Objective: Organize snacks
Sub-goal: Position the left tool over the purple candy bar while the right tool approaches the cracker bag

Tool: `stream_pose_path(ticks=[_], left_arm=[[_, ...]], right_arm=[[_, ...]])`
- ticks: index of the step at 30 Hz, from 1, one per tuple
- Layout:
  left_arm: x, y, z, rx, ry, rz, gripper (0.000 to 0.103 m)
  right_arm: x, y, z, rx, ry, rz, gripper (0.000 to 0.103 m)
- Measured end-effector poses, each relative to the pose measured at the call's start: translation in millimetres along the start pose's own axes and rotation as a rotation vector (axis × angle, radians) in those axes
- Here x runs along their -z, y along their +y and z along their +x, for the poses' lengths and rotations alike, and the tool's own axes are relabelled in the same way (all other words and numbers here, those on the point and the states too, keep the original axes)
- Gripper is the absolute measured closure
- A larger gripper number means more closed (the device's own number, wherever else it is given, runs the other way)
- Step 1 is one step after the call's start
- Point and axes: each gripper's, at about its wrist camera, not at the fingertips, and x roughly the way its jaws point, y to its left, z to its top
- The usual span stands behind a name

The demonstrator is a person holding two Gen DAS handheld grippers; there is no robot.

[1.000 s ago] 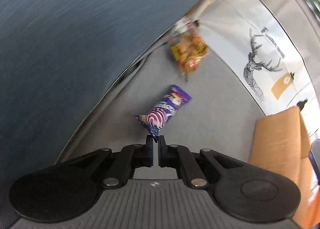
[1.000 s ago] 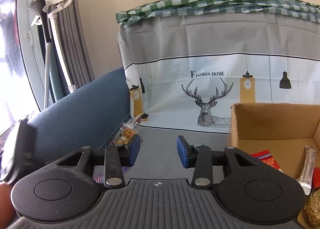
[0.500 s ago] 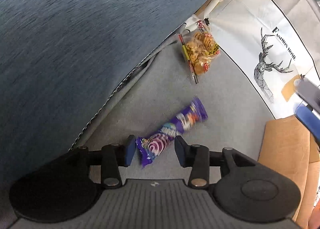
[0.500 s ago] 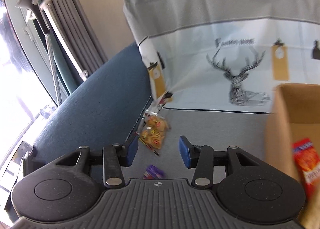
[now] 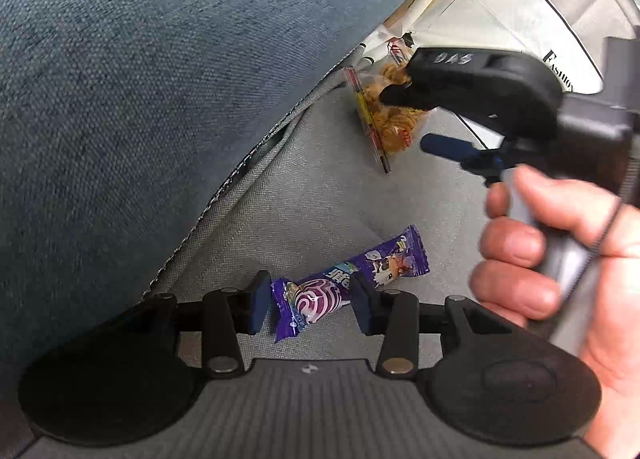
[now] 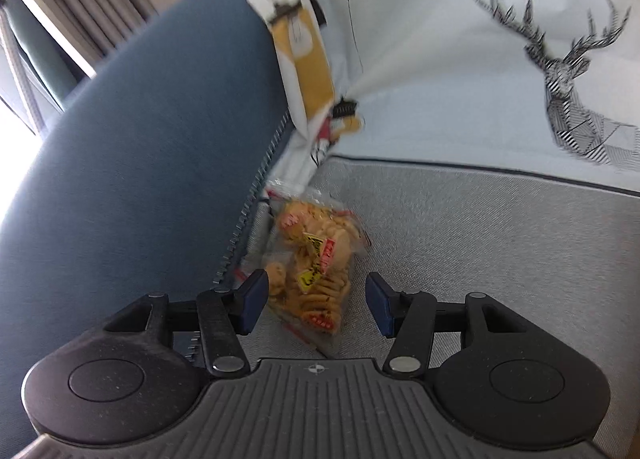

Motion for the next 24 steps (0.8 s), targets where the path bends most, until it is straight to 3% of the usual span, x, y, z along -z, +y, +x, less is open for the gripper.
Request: stream_pose_path(ticks=[1, 2, 5, 10, 15, 19, 24], left_arm=[[-0.3, -0.9, 0.8, 0.002, 0.003, 0.003, 0.056], [-0.5, -1.3, 1.3, 0.002, 0.004, 0.005, 0.056], [0.9, 2.0, -4.2, 0.007, 0.006, -0.006, 0.056], [0.7, 4.1, -7.2, 0.019, 0.013, 0.010, 0.056], [1.7, 3.9, -10.9, 0.027, 0.027, 0.042, 0.055], [5.1, -3.1, -12.1, 0.031, 0.030, 0.102, 0.050], [8.9, -15.8, -19.1, 0.005, -0.021, 0.220, 0.047]], right_arm=[[-0.5, -0.1, 4.7, 0.001, 0.006, -0.005, 0.048], [-0.1, -0.1, 6.9, -0.018, 0.006, -0.008, 0.058], [0.6, 4.2, 2.6, -0.028, -0.019, -0.050, 0.077], [4.8, 0.3, -29.3, -0.023, -0.075, -0.100, 0.100], [24.0, -13.0, -87.7, 0.056, -0.098, -0.143, 0.103], [59.2, -21.3, -139.9, 0.151, -0.117, -0.185, 0.103], [113.2, -23.9, -187.8, 0.172, -0.152, -0.210, 0.103]])
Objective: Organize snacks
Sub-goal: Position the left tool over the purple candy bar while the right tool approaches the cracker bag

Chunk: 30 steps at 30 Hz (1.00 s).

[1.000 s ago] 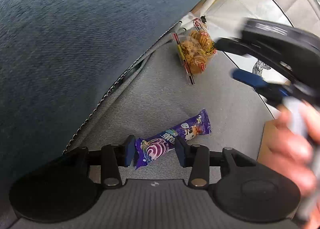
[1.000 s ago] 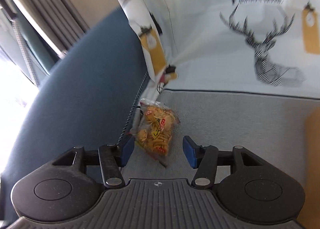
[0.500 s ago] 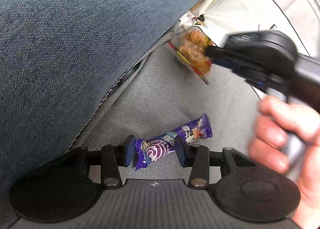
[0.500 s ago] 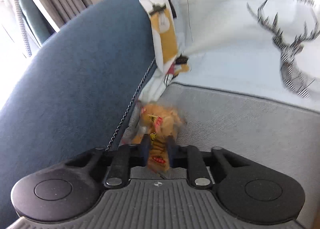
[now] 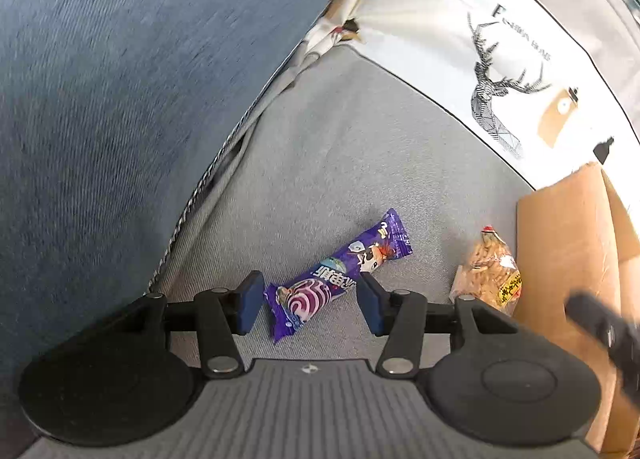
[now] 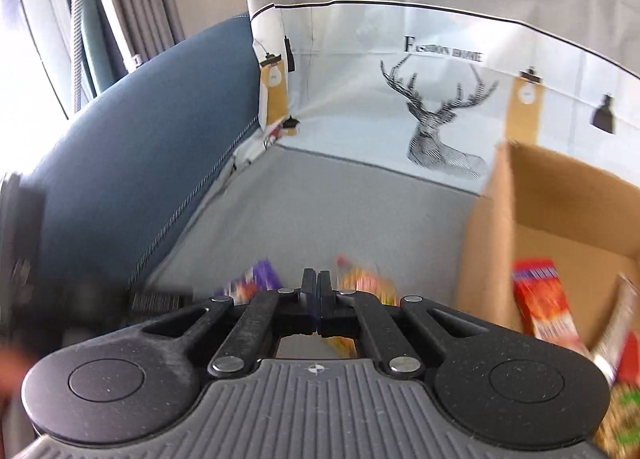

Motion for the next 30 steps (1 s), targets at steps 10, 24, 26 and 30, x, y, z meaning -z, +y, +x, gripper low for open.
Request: stream_pose_path(ticks=[10, 24, 26, 30], left_arm=[[-0.4, -2.1, -1.3, -0.017, -0.011, 0.004, 0.047], [-1.3, -34.5, 18.6, -0.044, 0.030, 0.164, 0.044], [0.4, -36.0, 22.2, -0.049, 0.037, 0.169, 0.044], [3.7, -32.4, 23.9, -0.059, 0.047, 0.165, 0.058]], right_arm=[[46.8, 27.8, 10.2, 0.084, -0.095, -0.113, 0.048], [48.3, 41.1, 77.9, 0.283, 0.016, -0.213, 0.052], [49.5, 40.8, 79.6, 0.277, 0.018, -0.215, 0.075], [52.7, 43.7, 73.8, 0.233, -0.004, -0.242, 0.103]])
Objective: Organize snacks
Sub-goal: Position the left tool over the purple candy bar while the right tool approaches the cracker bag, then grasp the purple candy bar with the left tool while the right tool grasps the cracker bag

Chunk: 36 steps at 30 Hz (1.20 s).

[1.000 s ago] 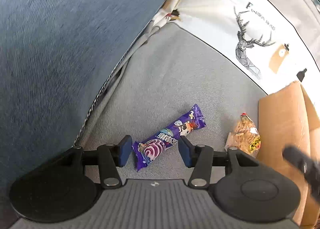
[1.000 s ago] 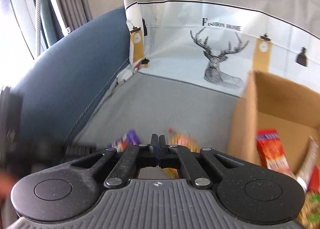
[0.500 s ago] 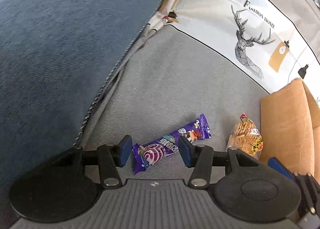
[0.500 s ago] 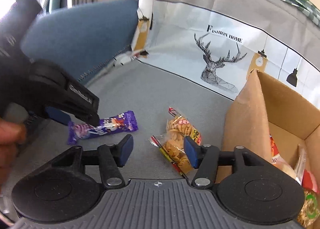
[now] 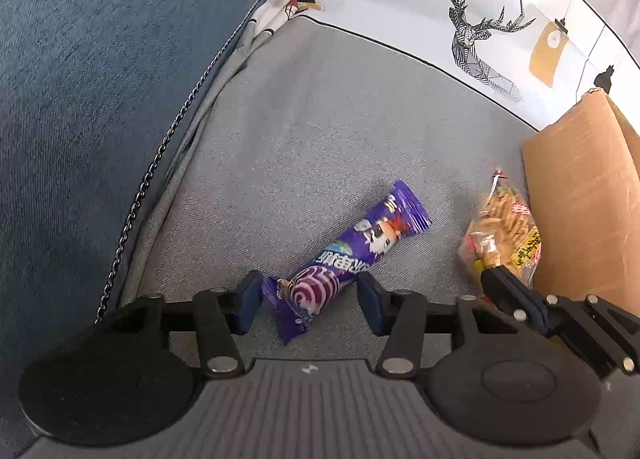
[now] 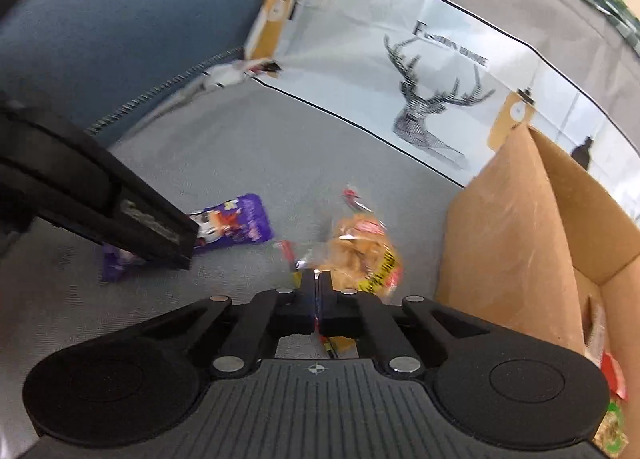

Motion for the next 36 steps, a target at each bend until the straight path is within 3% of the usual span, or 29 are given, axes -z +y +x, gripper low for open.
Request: stream_pose_path(ticks=[5, 15, 18, 19, 23, 26, 29, 32, 36], left_arm=[[5.3, 1.4, -5.3, 0.007, -0.015, 0.008, 0.076], [29.3, 31.9, -32.3, 0.105, 0.005, -0.154, 0.076], [38.5, 36.7, -40.3, 0.111, 0.013, -0.178, 0.076], [40.8, 36.6, -41.7, 0.111, 0.017, -0.178, 0.076], [40.8, 39.3, -38.6, 0.094, 0.032, -0.175, 0.076], [38.3, 42.3, -32.7, 0.086, 0.049, -0.182, 0.071], [35.4, 40.2, -28.4, 0.083, 0.051, -0.170, 0.067], [32.7, 35.8, -26.0, 0.073, 0.051, -0.157, 0.063], [31.9, 33.7, -23.6, 0.065, 0.051, -0.152, 0.061]], right_arm=[[10.4, 8.0, -21.1, -0.034, -0.047, -0.076, 0.103], [41.9, 23.3, -83.6, -0.124, -0.061, -0.153, 0.103], [45.1, 22.8, -97.0, -0.092, -0.090, -0.106, 0.101], [43.8, 20.3, -98.6, -0.088, -0.101, -0.076, 0.095], [36.8, 12.0, -95.7, -0.052, -0.140, 0.034, 0.054], [30.5, 6.9, -86.4, -0.035, -0.156, 0.100, 0.051], [25.1, 4.7, -71.3, -0.012, -0.152, 0.139, 0.035], [18.7, 10.1, -53.3, 0.064, -0.151, 0.125, 0.024], [7.4, 12.3, -29.1, 0.131, -0.139, 0.134, 0.021]])
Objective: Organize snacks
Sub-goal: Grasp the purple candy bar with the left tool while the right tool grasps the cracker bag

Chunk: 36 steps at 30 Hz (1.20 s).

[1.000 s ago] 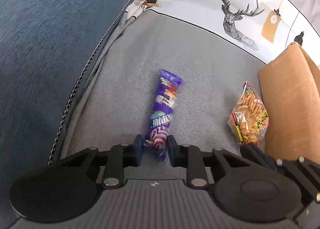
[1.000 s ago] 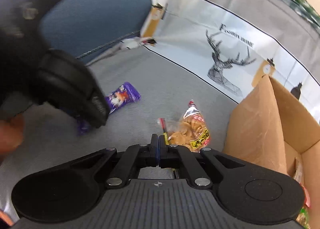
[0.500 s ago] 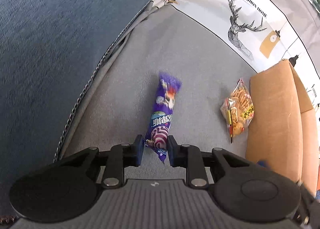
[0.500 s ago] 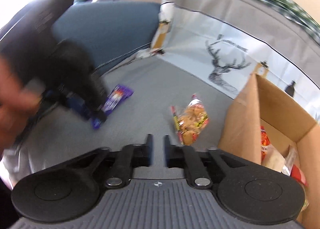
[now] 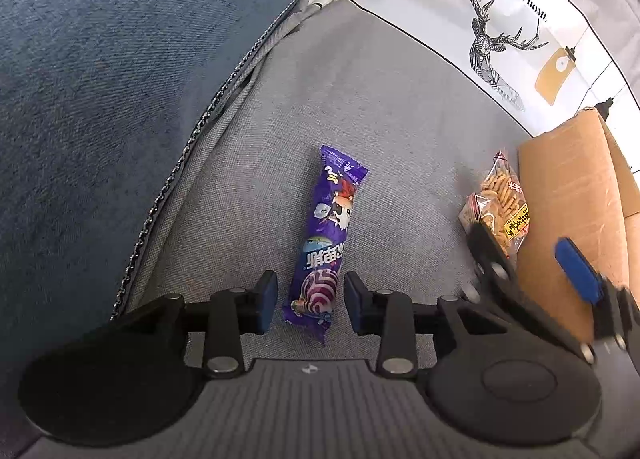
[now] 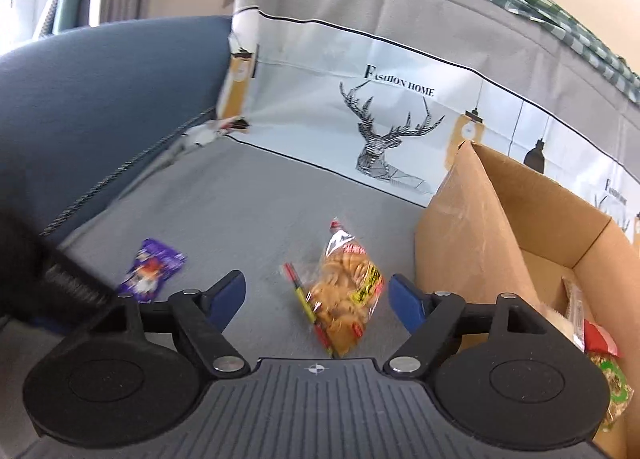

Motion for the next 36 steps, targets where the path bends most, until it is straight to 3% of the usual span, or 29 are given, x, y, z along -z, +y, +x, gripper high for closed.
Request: stream_pose_path(ticks=[8, 9, 11, 16, 20, 24, 30, 33, 36], left_arm=[[-3.7, -0.6, 5.9, -0.008, 0.005, 0.007, 0.058], [-3.1, -0.6, 5.5, -0.009, 0.004, 0.008, 0.058], [-2.6, -1.4, 5.9, -0.013, 0.003, 0.011, 0.058], [-1.9, -1.5, 5.7, -0.016, 0.001, 0.004, 0.058], [-0.3, -0.3, 4.4, -0.014, -0.002, -0.004, 0.058], [0.2, 4.3, 1.7, -0.003, -0.004, -0.012, 0.058], [1.4, 6.8, -1.0, 0.008, -0.003, -0.016, 0.058], [3.8, 4.6, -0.1, -0.004, 0.004, -0.002, 0.058], [4.8, 1.7, 1.0, -0.018, 0.005, 0.019, 0.058]], right_arm=[[-0.3, 2.1, 52.7, 0.086, 0.120, -0.006, 0.020], [1.4, 1.4, 57.5, 0.090, 0.133, -0.004, 0.025], [5.8, -0.3, 64.0, 0.094, 0.154, -0.006, 0.050], [8.0, -3.7, 53.5, 0.026, 0.136, -0.018, 0.058], [2.5, -3.5, 22.0, -0.029, 0.093, -0.085, 0.059], [1.8, -10.8, -14.6, -0.142, 0.117, -0.153, 0.059], [40.1, -4.0, -71.1, -0.213, 0.105, -0.302, 0.057], [58.4, -3.7, -78.6, -0.218, 0.115, -0.293, 0.053], [63.0, -2.4, -78.0, -0.228, 0.108, -0.284, 0.040]])
